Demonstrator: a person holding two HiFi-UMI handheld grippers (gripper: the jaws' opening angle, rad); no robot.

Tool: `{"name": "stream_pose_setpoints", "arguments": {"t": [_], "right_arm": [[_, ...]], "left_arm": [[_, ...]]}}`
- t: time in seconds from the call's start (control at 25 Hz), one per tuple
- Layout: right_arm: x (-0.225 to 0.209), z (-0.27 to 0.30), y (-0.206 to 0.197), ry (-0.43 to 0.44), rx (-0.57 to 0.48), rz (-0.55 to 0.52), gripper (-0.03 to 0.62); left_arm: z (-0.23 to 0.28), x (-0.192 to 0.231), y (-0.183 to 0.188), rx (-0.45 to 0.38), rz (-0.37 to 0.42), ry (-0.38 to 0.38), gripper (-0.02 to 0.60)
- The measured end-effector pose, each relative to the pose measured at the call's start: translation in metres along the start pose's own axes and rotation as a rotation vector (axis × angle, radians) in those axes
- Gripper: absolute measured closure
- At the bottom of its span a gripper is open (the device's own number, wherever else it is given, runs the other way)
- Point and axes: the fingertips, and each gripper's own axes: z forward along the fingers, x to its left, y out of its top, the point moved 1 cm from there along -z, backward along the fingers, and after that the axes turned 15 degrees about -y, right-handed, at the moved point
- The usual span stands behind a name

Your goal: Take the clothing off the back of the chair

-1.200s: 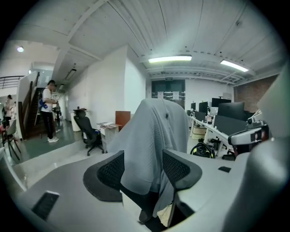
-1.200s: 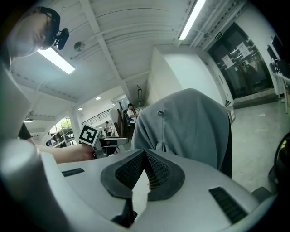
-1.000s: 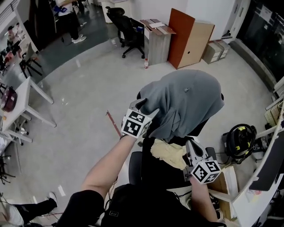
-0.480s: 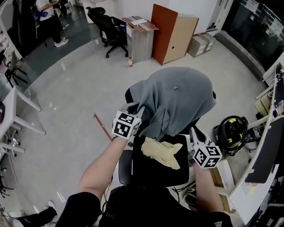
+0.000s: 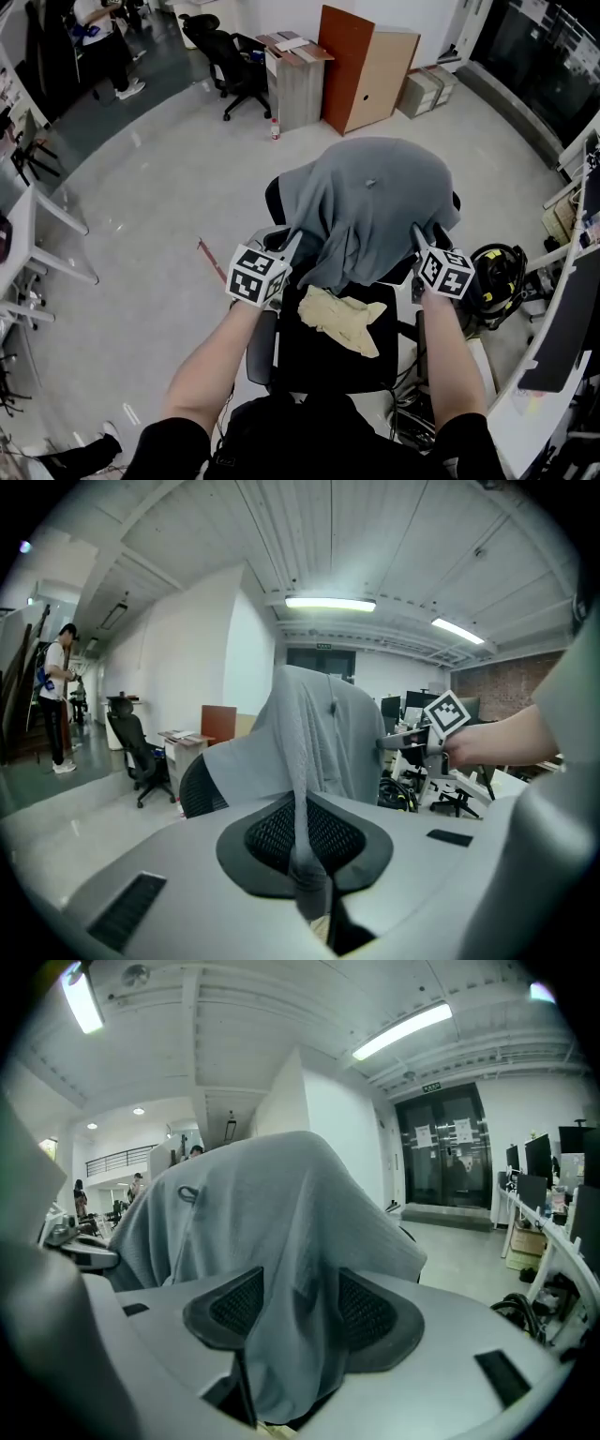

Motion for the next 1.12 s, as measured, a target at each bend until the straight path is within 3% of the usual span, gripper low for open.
{"name": "stream_pose_setpoints", "arguments": {"t": [0.2,0.32,0.8,1.12], "right_arm": [[0.001,0.018,0.009,-0.024,0.011,-0.06,0.363],[0.013,0.01,0.008,0.01,0.005,-0.052,0.574],[0.101,-0.113,0.024,0.266,-0.151,-0.062,0.577],[0.141,-0.18,0.012,0.307,-0.158,-0.002,0.577]], "left_arm": [[-0.01,-0.015,-0.005,-0.008,-0.004,-0.018,0.569],[-0.019,-0.023,-0.01,-0.017,-0.008,-0.028,0.569],[-0.08,-0.052,-0.007,-0.054,-0.002,-0.083,0.569],[-0.117,-0.066,-0.024,-0.094,-0.035,-0.119,0.568]]}}
